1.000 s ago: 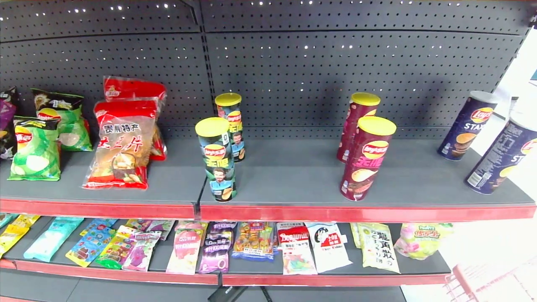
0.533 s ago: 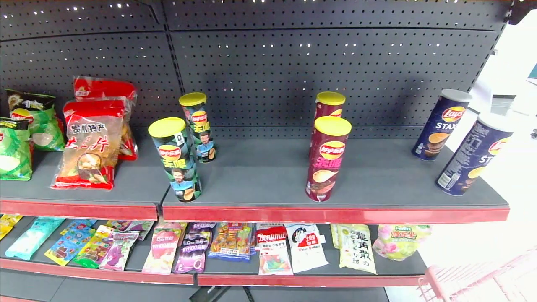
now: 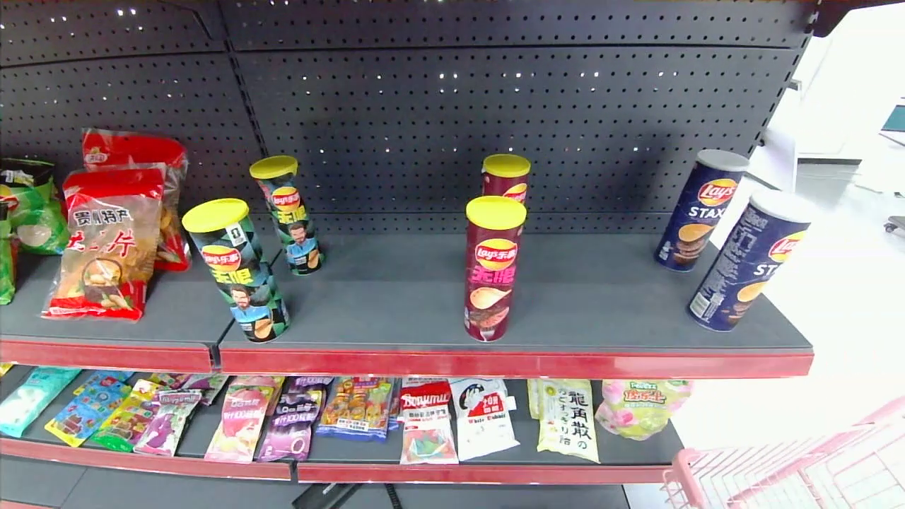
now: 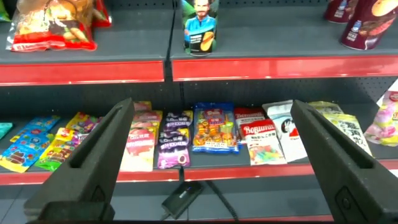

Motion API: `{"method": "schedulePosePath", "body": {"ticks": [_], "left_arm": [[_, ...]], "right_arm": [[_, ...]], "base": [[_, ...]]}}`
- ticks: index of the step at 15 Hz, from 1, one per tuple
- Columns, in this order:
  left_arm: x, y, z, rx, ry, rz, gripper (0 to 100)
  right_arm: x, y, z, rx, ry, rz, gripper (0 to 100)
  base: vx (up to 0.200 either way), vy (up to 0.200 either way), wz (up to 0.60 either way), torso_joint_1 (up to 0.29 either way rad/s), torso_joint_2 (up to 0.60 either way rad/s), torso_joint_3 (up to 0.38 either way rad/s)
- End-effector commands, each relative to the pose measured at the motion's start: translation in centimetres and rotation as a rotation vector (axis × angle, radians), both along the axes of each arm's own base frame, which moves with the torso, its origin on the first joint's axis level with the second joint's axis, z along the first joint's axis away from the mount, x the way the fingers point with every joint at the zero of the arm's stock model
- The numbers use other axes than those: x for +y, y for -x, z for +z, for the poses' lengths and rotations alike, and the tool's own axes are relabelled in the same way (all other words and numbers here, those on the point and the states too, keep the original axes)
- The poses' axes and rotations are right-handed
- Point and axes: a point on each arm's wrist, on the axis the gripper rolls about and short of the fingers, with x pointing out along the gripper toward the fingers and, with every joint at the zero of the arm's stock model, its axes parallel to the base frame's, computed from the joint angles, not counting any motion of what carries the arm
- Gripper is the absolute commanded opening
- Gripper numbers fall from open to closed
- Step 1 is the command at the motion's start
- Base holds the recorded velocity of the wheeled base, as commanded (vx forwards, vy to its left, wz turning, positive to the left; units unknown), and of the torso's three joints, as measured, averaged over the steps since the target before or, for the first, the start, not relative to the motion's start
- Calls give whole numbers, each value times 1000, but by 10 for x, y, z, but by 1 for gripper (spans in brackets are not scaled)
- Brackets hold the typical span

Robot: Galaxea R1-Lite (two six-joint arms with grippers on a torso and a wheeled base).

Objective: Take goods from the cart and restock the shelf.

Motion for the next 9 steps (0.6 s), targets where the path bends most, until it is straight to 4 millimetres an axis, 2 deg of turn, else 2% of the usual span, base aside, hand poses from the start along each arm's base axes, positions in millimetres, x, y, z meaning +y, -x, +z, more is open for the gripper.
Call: {"method": "schedulePosePath", "body": {"ticks": [1,9], "left_arm": [[0,0,0,1,-1,1,100],[0,0,0,1,2,1,100]], "right_arm": [[0,0,0,5,0,0,100],[0,0,0,5,1,-11,100]], "base": [[0,0,0,0,0,0],[0,0,0,0,0,0]]}}
